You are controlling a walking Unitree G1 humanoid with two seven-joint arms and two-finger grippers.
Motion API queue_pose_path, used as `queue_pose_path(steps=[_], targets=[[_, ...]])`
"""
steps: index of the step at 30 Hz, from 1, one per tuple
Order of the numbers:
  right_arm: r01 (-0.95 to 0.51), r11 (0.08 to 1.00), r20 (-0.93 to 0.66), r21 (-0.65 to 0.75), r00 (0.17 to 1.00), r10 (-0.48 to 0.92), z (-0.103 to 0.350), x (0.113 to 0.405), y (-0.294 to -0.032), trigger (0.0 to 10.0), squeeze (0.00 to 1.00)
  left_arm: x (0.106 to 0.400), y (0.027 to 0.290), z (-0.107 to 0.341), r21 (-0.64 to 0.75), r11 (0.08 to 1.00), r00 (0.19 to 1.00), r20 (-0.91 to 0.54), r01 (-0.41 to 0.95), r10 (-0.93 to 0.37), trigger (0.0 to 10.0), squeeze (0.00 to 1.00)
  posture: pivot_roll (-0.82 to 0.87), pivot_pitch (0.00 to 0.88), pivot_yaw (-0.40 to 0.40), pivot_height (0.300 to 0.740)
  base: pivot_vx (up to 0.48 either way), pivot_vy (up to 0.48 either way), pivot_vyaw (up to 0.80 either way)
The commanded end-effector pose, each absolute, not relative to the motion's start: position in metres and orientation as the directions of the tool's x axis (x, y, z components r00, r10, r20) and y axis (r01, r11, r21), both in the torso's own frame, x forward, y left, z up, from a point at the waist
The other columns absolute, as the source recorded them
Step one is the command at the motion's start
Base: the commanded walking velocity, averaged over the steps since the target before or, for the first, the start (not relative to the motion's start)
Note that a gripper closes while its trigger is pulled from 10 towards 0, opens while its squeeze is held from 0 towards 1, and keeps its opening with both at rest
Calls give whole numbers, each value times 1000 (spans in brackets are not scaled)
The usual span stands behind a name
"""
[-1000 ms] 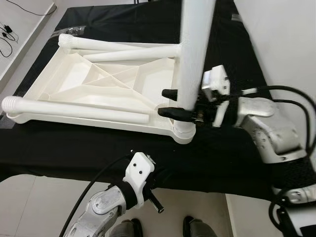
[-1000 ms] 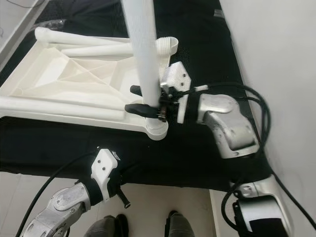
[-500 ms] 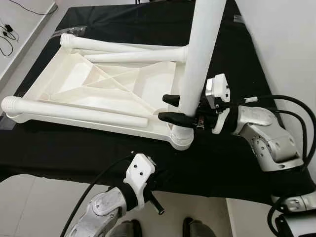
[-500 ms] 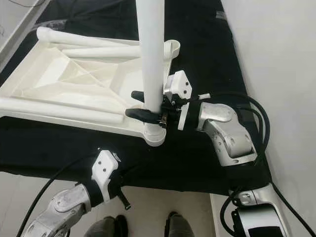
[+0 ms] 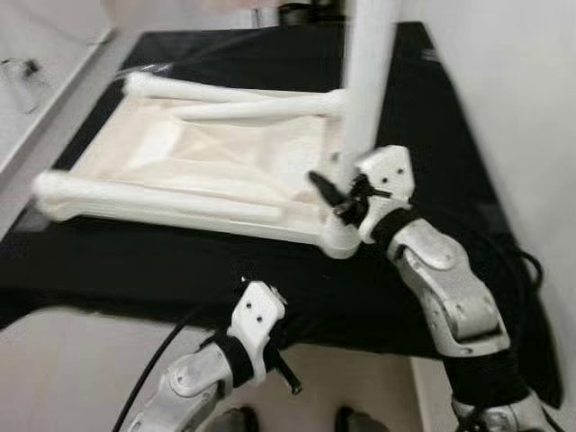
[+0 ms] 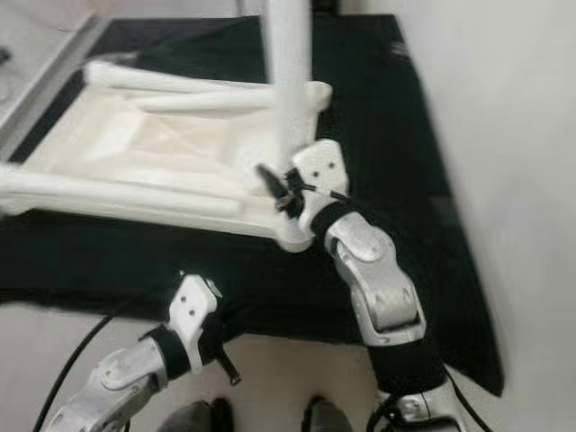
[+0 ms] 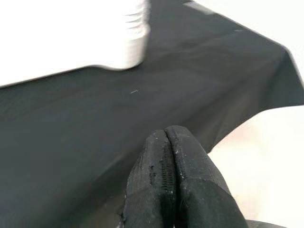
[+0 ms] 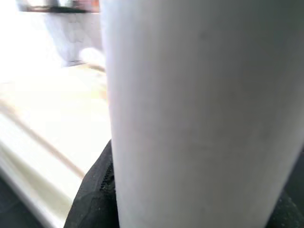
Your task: Building children table
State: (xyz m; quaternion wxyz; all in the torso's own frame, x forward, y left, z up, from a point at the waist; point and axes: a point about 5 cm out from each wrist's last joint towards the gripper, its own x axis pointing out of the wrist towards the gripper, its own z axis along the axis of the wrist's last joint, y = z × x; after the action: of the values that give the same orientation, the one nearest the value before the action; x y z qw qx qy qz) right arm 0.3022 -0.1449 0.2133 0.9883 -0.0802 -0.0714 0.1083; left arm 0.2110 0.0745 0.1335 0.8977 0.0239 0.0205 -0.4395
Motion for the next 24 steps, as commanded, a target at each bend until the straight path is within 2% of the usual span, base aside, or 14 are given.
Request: queue_pose_path(steps=[1,12,16,23,24], targets=[[-16,971,-228,-239,973,-40,145,292,-190,10000,0,210,78,131,38,621,622,-78,783,-779,10000,0,81,275,21,740,0,0,0],[38,970,-240,-239,966,-97,138,286,-176,10000,0,214,79,129,47,621,622,-83,783,-778,10000,0,79,258,27,740,0,0,0],[8,985,-241,-170,969,-49,139,288,-169,10000,0,215,79,129,47,623,624,-82,781,-777,10000,0,74,255,25,740,0,0,0],[-60,997,-136,-49,989,53,160,302,-167,10000,0,216,78,128,42,623,624,-78,781,-777,10000,0,68,252,23,740,0,0,0],[-76,995,-129,-58,989,68,162,303,-168,10000,961,216,78,128,41,623,624,-77,781,-778,10000,0,66,251,21,740,0,0,0]])
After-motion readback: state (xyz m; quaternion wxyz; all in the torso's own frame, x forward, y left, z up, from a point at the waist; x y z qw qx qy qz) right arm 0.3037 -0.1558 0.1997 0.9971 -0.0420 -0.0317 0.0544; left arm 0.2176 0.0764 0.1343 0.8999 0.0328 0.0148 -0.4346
